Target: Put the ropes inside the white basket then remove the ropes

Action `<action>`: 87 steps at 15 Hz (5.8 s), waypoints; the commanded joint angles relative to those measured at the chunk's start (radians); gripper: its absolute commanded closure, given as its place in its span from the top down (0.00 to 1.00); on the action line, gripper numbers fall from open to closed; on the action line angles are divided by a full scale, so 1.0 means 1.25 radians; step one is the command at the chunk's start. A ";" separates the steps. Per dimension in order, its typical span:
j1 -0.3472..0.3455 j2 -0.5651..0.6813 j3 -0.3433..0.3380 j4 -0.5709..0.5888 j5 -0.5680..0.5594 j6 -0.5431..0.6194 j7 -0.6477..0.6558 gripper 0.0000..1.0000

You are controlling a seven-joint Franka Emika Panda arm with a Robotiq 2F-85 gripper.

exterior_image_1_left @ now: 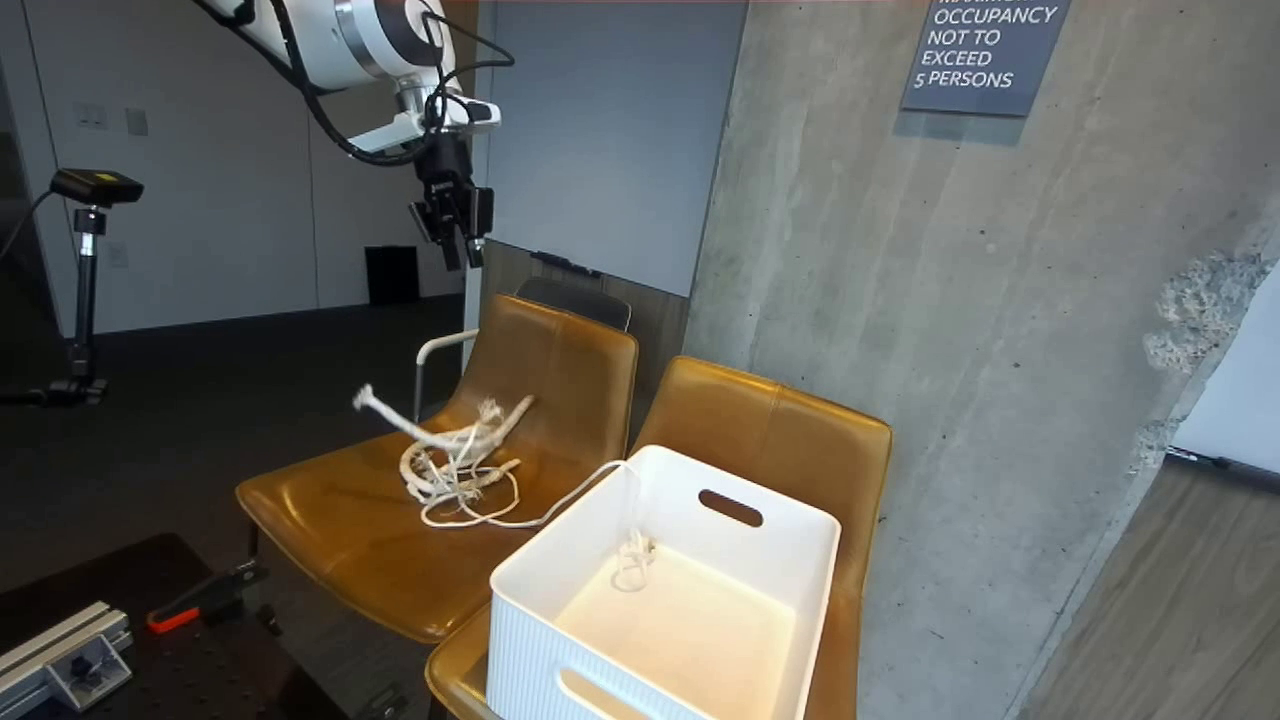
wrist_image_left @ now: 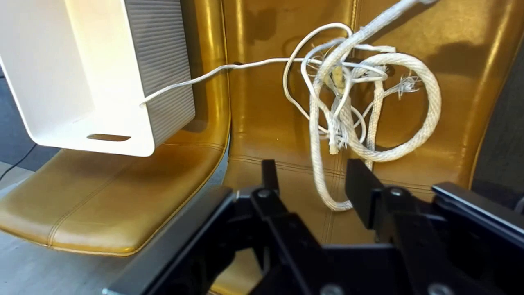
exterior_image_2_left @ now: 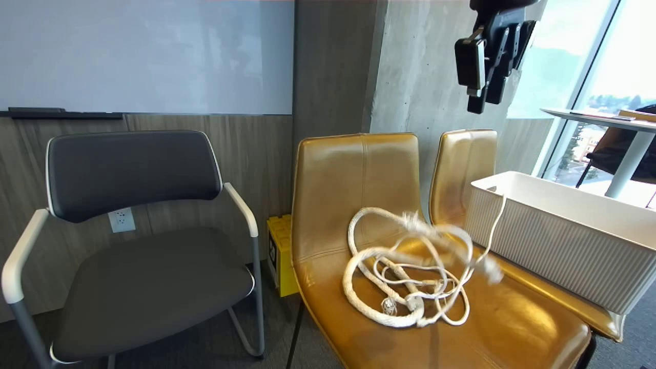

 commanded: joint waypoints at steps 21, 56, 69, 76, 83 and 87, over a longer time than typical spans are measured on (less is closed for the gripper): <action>-0.170 0.103 0.023 -0.040 0.005 0.035 -0.973 1.00; -0.163 0.297 -0.023 -0.008 -0.495 0.193 -1.281 0.01; -0.023 0.271 0.065 0.311 -0.059 -0.176 -1.238 0.01; 0.064 0.312 0.083 0.424 0.015 -0.240 -1.164 0.01; 0.156 0.371 0.090 0.508 0.020 -0.258 -1.102 0.01; 0.168 0.408 0.077 0.547 0.013 -0.264 -1.097 0.01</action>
